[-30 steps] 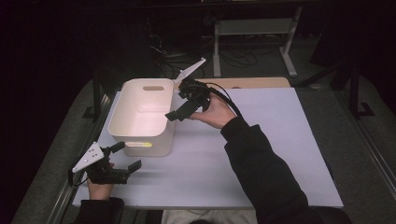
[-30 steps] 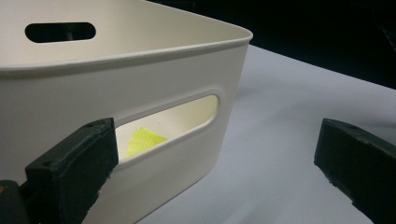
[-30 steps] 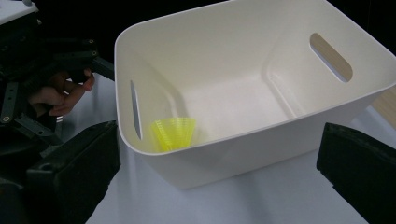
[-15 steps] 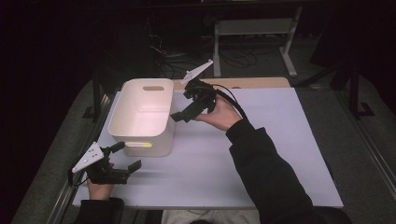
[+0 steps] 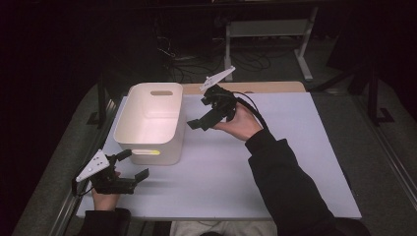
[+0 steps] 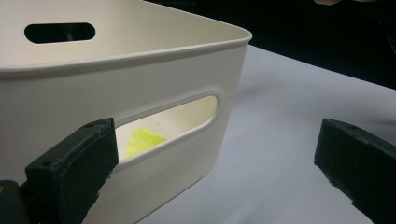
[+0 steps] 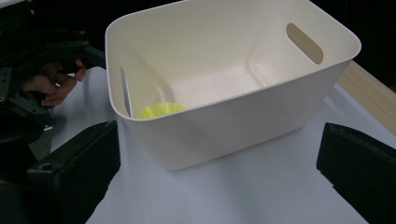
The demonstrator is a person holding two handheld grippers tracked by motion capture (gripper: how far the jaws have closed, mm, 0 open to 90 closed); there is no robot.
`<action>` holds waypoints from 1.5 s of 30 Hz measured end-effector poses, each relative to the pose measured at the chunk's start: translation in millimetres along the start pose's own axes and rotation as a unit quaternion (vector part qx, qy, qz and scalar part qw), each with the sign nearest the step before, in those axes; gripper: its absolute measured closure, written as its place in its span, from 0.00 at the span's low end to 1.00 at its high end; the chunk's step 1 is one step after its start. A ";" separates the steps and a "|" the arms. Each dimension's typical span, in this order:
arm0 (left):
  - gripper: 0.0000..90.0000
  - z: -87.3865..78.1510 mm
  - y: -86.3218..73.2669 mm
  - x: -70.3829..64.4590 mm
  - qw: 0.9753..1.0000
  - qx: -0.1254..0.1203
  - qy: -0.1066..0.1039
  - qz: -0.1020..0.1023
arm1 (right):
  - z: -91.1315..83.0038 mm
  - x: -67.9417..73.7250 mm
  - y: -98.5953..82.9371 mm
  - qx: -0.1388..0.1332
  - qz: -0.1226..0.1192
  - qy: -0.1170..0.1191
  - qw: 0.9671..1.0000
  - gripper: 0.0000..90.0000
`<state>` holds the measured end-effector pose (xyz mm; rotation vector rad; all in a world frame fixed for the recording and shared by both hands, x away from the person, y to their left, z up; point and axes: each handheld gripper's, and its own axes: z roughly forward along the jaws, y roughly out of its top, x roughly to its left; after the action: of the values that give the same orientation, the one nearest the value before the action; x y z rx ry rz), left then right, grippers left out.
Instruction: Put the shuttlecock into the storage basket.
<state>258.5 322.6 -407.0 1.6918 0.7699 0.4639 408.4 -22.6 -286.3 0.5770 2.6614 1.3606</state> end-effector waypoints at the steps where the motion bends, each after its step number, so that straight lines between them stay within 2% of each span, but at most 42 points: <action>1: 0.00 0.0 0.0 0.0 1.000 0.000 0.000 0.000 | -0.9 -0.4 -1.1 0.000 0.000 -0.001 1.000 0.00; 20: 0.00 0.1 0.0 0.0 1.000 0.001 0.001 0.000 | -18.1 -10.6 -31.6 -0.007 0.018 -0.018 1.000 0.00; 31: 0.00 0.0 0.0 -0.2 1.000 0.001 0.000 0.000 | -26.0 -11.2 -43.3 -0.011 0.021 -0.024 0.999 0.00; 45: 0.00 0.2 -0.1 -0.1 1.000 0.004 0.000 0.001 | -31.2 -17.9 -68.4 -0.012 0.042 -0.030 0.999 0.00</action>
<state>258.5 322.4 -407.1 1.6995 0.7711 0.4630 397.4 -89.2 -323.8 0.7217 2.5979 1.3711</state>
